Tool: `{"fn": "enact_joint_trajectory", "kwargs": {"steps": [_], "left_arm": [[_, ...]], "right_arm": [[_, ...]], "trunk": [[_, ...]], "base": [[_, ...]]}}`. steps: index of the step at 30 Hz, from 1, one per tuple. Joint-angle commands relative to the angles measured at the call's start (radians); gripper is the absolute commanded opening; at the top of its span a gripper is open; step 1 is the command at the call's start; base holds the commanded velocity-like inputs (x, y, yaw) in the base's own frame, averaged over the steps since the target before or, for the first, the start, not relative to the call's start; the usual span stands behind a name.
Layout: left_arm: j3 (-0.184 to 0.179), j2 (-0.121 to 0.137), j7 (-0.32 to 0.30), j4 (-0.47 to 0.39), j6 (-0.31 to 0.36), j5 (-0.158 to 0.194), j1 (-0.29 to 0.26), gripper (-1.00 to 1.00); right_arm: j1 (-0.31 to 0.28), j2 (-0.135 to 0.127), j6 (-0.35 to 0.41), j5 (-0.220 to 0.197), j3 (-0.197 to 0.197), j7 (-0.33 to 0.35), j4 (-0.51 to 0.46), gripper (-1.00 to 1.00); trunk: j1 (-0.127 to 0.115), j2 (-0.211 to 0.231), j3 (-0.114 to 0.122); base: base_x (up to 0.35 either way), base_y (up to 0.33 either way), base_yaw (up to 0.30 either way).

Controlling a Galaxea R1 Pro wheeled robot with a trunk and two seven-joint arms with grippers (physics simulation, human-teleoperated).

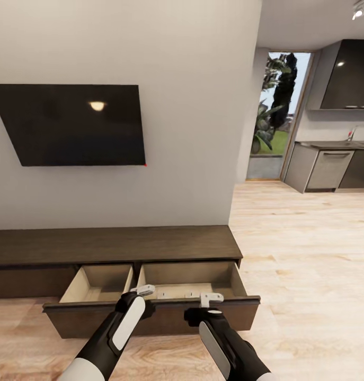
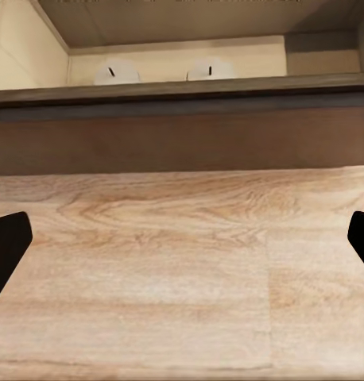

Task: Place each of the two pumpkins and all three candles from the living room inside a cabinet in the living room (use any cabinet), then make sure every cabinet is closed, and position the cauldron so it is next to a table in the living room.

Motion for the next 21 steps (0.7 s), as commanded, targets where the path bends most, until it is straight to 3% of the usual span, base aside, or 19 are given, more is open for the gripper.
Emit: {"fn": "enact_joint_trajectory", "kwargs": {"steps": [1, 7, 12, 14, 17, 21], "left_arm": [[-0.002, 0.000, 0.011, -0.001, 0.001, 0.011, -0.001, 1.00], [0.009, 0.006, 0.010, 0.003, 0.018, 0.012, -0.001, 1.00], [0.071, 0.021, 0.002, 0.071, 0.022, 0.013, -0.001, 1.00], [0.079, 0.042, 0.000, 0.093, 0.022, 0.013, -0.001, 1.00], [0.086, 0.094, -0.010, 0.164, 0.020, 0.017, -0.001, 1.00], [0.086, 0.127, -0.076, 0.280, 0.011, 0.013, -0.001, 1.00]], "right_arm": [[-0.001, 0.000, 0.002, -0.009, 0.002, -0.009, -0.001, 1.00], [-0.001, 0.000, 0.004, -0.009, 0.002, -0.009, -0.001, 1.00], [-0.001, 0.000, 0.013, -0.008, -0.001, -0.013, -0.003, 1.00], [-0.001, 0.000, 0.024, -0.009, -0.002, -0.013, -0.002, 1.00], [-0.001, 0.000, 0.030, -0.009, -0.004, -0.013, -0.002, 1.00], [-0.001, 0.000, 0.045, -0.009, -0.004, -0.013, -0.002, 1.00]], "trunk": [[-0.004, 0.007, 0.002], [-0.027, 0.049, 0.020], [-0.046, 0.084, 0.036], [-0.054, 0.098, 0.042], [-0.065, 0.119, 0.051], [-0.081, 0.147, 0.064]], "base": [[-0.005, 0.000, 0.000], [-0.001, 0.000, 0.000], [0.000, 0.000, 0.000], [0.000, 0.000, 0.000], [0.000, 0.000, 0.000], [0.000, 0.000, 0.000]]}}
